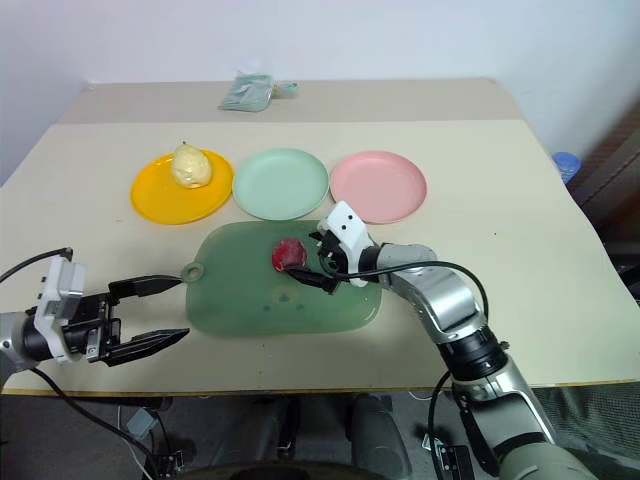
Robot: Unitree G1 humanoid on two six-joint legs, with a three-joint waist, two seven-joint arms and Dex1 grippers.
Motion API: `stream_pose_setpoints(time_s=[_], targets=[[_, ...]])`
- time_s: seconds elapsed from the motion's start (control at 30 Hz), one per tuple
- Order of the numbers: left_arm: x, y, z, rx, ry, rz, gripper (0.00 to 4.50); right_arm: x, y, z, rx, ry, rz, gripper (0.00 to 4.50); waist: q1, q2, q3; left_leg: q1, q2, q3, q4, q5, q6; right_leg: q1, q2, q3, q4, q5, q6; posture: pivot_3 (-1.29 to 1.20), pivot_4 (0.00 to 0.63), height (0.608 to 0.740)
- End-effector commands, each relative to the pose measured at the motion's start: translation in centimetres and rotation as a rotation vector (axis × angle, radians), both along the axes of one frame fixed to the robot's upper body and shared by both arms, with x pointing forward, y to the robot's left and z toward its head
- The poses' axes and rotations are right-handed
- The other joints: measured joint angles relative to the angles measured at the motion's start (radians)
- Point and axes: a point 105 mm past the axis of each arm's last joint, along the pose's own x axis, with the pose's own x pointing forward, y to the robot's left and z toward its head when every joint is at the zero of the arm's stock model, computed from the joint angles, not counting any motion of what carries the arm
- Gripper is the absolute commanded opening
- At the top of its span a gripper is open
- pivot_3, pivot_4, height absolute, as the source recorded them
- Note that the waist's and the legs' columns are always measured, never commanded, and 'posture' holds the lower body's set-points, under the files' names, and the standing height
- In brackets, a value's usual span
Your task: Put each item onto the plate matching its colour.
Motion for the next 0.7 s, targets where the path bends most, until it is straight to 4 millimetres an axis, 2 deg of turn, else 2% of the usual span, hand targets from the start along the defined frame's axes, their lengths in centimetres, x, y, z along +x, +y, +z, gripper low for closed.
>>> stream_pose_setpoints(time_s=[0.03, 0.2, 0.3, 0.4, 0.47, 0.6, 0.7], targets=[[-0.2, -0.4, 0.9, 0.004, -0.039, -0.022, 4.46, 0.6, 0.7, 0.8, 0.003, -0.063, 0.007, 4.50, 0.000, 0.000, 0.000, 0.000, 0.000, 0.000, 0.000, 0.000, 0.000, 0.000, 0.000, 0.000, 0.000, 0.000, 0.000, 0.00, 0.150, 0.740], [-0.2, -0.6, 0.9, 0.004, -0.055, -0.011, 4.46, 0.9, 1.0, 0.7, 0.004, -0.072, 0.013, 4.50, 0.001, 0.000, 0.000, 0.000, 0.000, 0.000, 0.000, 0.000, 0.000, 0.000, 0.000, 0.000, 0.000, 0.000, 0.000, 0.00, 0.150, 0.740], [-0.1, -0.8, 0.9, -0.003, -0.061, -0.001, 4.50, 1.1, 1.1, 0.7, 0.011, -0.077, 0.009, 3.71, 0.000, 0.000, 0.000, 0.000, 0.000, 0.000, 0.000, 0.000, 0.000, 0.000, 0.000, 0.000, 0.000, 0.000, 0.000, 0.00, 0.150, 0.740], [-0.2, -0.9, 0.8, -0.005, -0.062, 0.003, 4.50, 1.1, 1.1, 0.7, 0.013, -0.079, 0.008, 2.27, 0.000, 0.000, 0.000, 0.000, 0.000, 0.000, 0.000, 0.000, 0.000, 0.000, 0.000, 0.000, 0.000, 0.000, 0.000, 0.00, 0.150, 0.740], [-0.1, -1.1, 0.7, -0.012, -0.064, 0.016, 4.50, 1.2, 1.1, 0.9, 0.017, -0.090, 0.004, 1.79, 0.000, 0.000, 0.000, 0.000, 0.000, 0.000, 0.000, 0.000, 0.000, 0.000, 0.000, 0.000, 0.000, 0.000, 0.000, 0.00, 0.150, 0.740], [0.5, -1.4, 0.9, -0.045, -0.077, 0.059, 4.50, 1.6, 0.8, 2.4, 0.074, -0.114, -0.023, 1.79, 0.001, 0.000, 0.000, 0.000, 0.000, 0.000, 0.000, 0.000, 0.000, 0.000, 0.000, 0.000, 0.000, 0.000, 0.000, 0.00, 0.150, 0.740], [1.5, -1.8, 1.4, -0.101, -0.094, 0.115, 4.50, 3.0, -0.4, 5.6, 0.184, -0.160, -0.094, 1.79, 0.001, 0.000, 0.000, 0.000, 0.000, 0.000, 0.000, 0.000, 0.000, 0.000, 0.000, 0.000, 0.000, 0.000, 0.000, 0.00, 0.150, 0.740]])
